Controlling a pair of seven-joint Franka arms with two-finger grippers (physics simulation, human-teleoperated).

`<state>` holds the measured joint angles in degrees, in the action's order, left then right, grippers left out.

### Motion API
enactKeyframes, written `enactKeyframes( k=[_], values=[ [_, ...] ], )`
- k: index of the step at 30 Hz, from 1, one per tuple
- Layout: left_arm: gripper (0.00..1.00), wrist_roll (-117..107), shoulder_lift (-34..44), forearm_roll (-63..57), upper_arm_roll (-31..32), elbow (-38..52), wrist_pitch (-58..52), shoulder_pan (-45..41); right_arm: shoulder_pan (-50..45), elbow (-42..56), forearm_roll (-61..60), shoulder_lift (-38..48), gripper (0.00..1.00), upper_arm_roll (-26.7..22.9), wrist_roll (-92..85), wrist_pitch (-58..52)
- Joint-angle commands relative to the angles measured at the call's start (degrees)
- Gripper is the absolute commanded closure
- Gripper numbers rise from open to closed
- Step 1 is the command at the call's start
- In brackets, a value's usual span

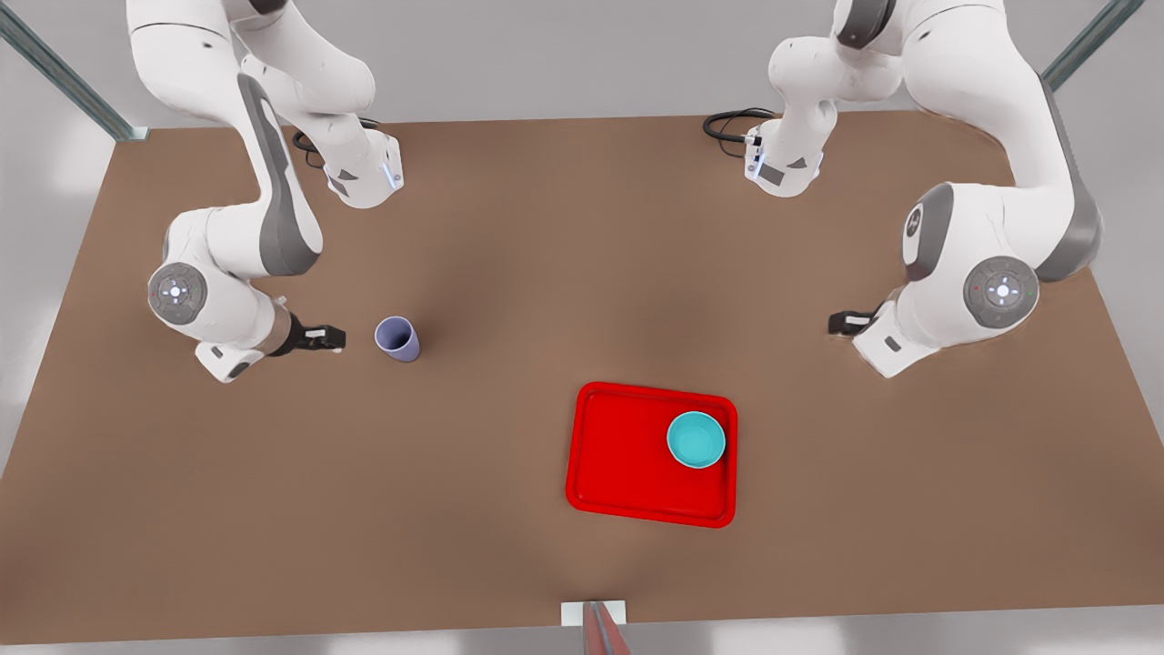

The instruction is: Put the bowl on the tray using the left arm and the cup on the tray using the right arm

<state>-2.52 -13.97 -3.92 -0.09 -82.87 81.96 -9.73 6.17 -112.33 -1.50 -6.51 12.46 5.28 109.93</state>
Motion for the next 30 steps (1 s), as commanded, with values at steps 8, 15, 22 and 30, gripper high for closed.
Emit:
enactKeyframes(
  k=[8,15,22,30],
  values=[
    [0.00,0.1,-2.6,1.9,0.1,-0.3,-1.2,0.0,0.2,-13.1,-2.4,1.2,0.00,1.3,0.9,8.5],
    [0.00,0.1,-2.6,1.9,0.0,-0.3,-0.6,0.9,-0.6,-14.6,-3.8,0.1,0.02,3.0,2.6,10.3],
    [0.00,0.2,-2.9,2.4,0.0,-0.3,-0.6,0.9,-0.6,-18.0,-5.6,-1.2,0.04,3.6,2.6,12.5],
    [0.00,0.1,-2.9,2.6,0.0,-0.3,-0.6,0.9,-0.7,-21.2,-5.3,-3.9,0.08,3.5,2.5,20.4]
  ],
)
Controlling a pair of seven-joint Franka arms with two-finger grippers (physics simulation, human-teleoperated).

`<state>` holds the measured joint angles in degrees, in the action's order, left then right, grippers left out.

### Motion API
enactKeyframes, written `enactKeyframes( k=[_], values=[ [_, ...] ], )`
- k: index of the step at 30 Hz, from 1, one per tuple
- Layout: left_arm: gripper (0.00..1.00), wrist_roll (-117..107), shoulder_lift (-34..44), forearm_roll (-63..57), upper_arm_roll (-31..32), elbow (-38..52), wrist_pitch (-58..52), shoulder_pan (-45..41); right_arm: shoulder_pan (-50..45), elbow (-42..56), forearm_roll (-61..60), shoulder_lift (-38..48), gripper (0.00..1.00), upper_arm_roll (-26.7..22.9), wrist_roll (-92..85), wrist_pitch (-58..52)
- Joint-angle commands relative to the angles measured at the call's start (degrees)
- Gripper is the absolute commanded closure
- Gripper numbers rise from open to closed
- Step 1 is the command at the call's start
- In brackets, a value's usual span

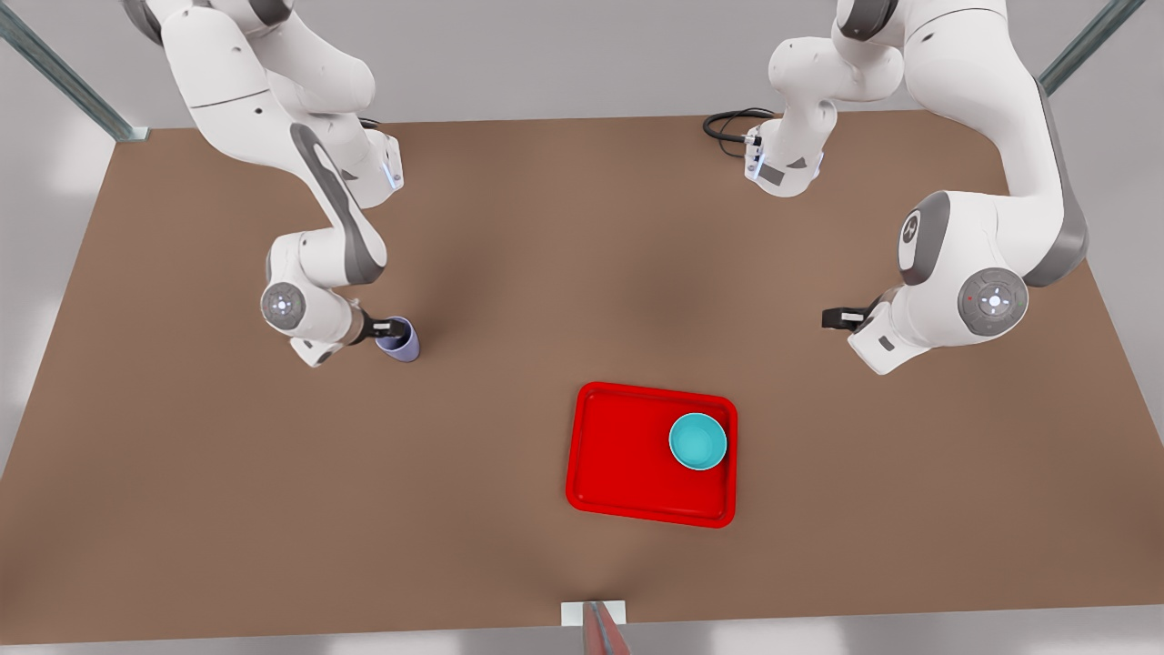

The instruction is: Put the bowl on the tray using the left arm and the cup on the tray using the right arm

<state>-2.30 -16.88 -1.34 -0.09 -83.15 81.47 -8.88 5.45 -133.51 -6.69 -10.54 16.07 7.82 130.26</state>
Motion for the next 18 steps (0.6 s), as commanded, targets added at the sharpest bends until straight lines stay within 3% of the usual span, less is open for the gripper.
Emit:
enactKeyframes(
  k=[1,2,5,18],
  values=[
    [0.00,-0.1,0.0,0.0,0.0,0.0,0.0,0.0,0.0,0.0,0.0,0.0,0.14,0.0,0.0,0.0],
    [0.00,0.0,0.0,0.0,0.0,0.0,-0.1,0.0,0.0,0.0,0.0,0.0,0.24,-0.1,0.0,0.0],
    [0.00,0.0,-0.1,0.0,0.0,0.0,0.0,0.0,-0.3,0.3,0.1,-1.0,0.77,-0.1,0.0,0.0],
    [0.00,-0.1,-0.3,1.8,0.1,1.0,-0.3,1.1,-1.1,1.8,0.1,-2.8,0.79,-0.3,-0.1,0.1]
  ],
)
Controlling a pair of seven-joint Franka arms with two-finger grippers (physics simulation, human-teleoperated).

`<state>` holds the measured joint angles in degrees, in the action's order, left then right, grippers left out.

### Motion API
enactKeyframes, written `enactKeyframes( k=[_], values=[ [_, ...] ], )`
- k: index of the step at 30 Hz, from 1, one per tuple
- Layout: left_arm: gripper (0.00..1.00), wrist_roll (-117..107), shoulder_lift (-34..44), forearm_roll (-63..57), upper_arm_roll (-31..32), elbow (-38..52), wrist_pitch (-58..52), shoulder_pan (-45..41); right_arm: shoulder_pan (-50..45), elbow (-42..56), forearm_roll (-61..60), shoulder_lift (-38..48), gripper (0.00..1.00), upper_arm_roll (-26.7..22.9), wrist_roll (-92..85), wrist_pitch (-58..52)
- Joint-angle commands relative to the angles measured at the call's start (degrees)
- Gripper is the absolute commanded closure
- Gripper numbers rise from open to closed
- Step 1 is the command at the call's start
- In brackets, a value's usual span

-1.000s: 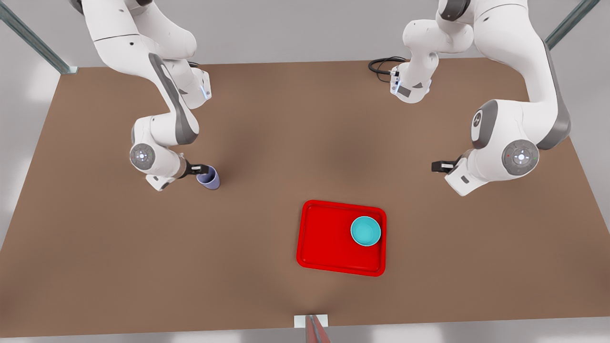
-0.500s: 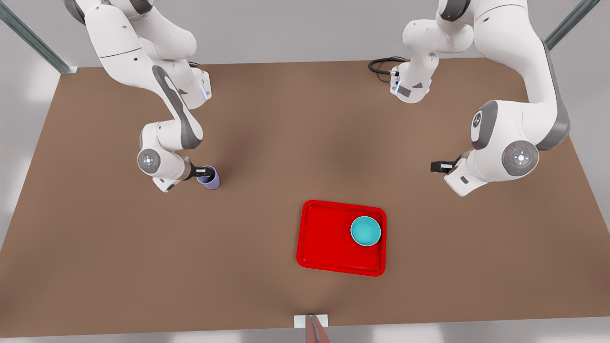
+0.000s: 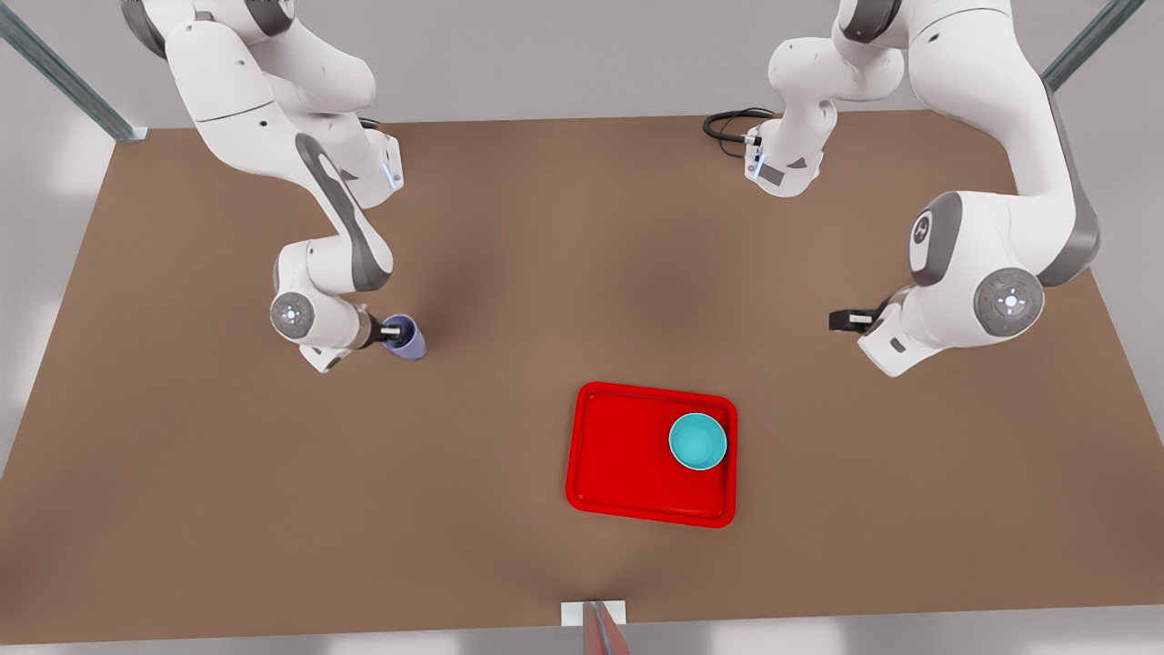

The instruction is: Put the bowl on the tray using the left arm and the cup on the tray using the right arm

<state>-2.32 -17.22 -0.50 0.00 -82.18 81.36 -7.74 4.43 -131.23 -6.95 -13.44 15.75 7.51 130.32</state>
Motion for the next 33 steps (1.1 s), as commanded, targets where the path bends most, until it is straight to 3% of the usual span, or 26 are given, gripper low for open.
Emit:
enactKeyframes(
  k=[1,10,20,28,33],
  values=[
    [0.00,0.0,-0.1,0.9,0.0,0.0,0.0,-0.1,0.0,0.2,0.4,0.0,0.79,0.0,0.2,-0.2],
    [0.00,0.0,0.0,1.0,0.1,0.0,-0.2,-0.1,-2.1,8.4,0.4,-1.7,0.79,-1.3,-0.5,-2.9],
    [0.00,-0.6,-0.3,1.6,0.7,-0.1,-0.2,-0.3,-10.9,28.0,0.3,-9.1,0.79,-4.8,0.5,-10.9],
    [0.00,-0.6,-0.9,1.7,0.3,-0.1,0.0,-0.3,-20.4,45.4,0.1,-19.1,0.79,-9.2,0.6,-13.6],
    [0.00,-0.6,-0.9,1.6,0.3,0.0,0.0,-0.3,-25.3,59.2,0.2,-28.0,0.79,-9.3,7.8,-14.4]
  ],
)
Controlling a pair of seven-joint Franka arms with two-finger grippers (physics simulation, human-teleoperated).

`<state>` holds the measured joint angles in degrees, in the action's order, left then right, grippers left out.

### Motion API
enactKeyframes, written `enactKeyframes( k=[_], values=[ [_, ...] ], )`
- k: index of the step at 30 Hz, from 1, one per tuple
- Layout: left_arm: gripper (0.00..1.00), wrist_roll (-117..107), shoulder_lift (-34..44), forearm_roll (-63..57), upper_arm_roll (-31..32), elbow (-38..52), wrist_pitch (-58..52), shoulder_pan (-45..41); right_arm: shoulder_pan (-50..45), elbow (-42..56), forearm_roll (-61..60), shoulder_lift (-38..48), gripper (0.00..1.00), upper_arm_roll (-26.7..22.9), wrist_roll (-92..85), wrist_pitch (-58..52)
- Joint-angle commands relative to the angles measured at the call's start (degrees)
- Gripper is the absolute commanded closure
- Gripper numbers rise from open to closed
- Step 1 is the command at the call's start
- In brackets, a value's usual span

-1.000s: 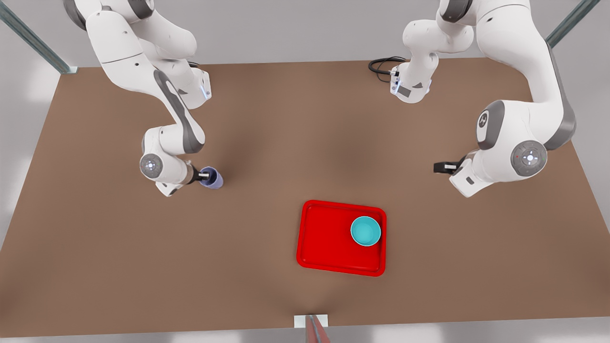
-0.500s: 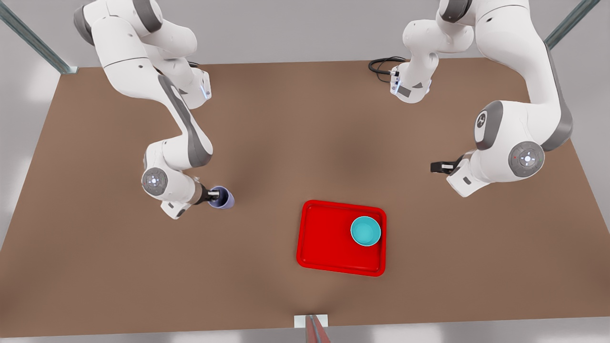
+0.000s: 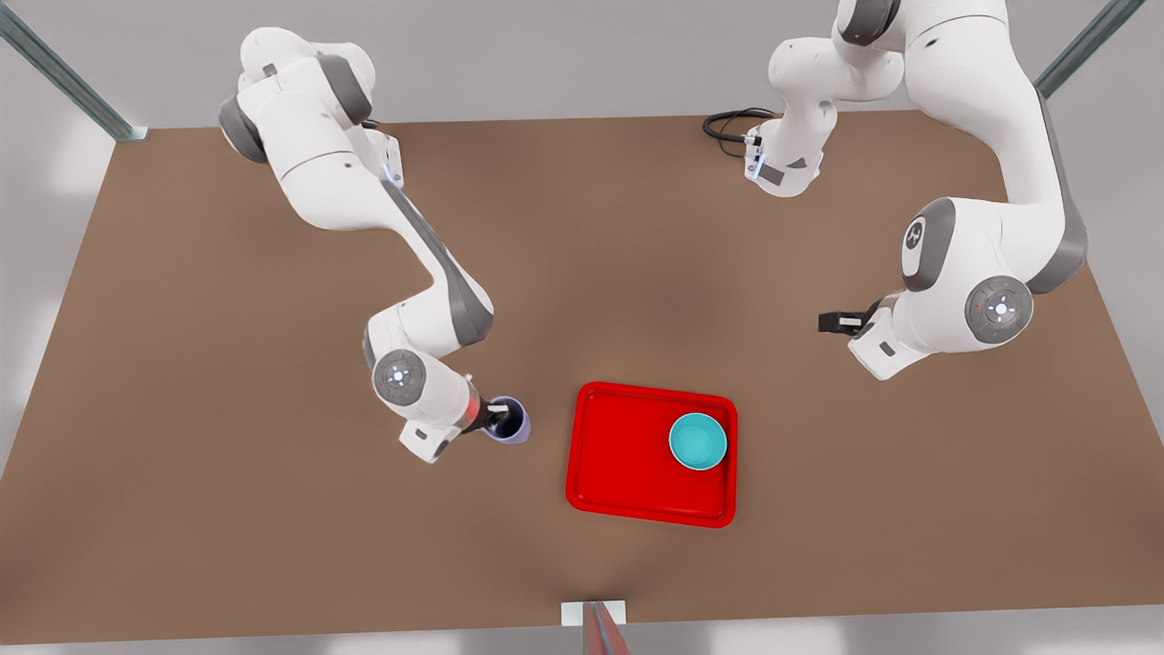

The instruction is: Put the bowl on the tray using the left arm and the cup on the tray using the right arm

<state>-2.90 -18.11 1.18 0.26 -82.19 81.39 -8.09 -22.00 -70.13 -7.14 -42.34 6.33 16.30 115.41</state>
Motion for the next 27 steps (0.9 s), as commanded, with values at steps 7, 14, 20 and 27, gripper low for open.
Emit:
enactKeyframes(
  k=[7,14,20,27],
  values=[
    [0.00,0.0,-0.2,0.1,0.0,-0.1,0.1,0.0,-7.9,23.1,2.3,-15.0,0.79,-3.3,6.4,-4.8],
    [0.00,0.0,-0.4,0.1,0.0,-0.1,0.1,0.0,-13.4,34.0,1.7,-25.6,0.79,-4.8,10.2,1.5],
    [0.00,0.0,-0.2,-0.1,-0.1,0.0,-0.2,0.0,-14.0,34.0,0.3,-28.9,0.79,-4.6,9.5,6.2],
    [0.00,-1.0,1.1,0.0,0.4,2.1,-0.7,-0.1,-14.0,33.3,0.3,-29.5,0.00,-3.1,10.1,9.1]
  ],
)
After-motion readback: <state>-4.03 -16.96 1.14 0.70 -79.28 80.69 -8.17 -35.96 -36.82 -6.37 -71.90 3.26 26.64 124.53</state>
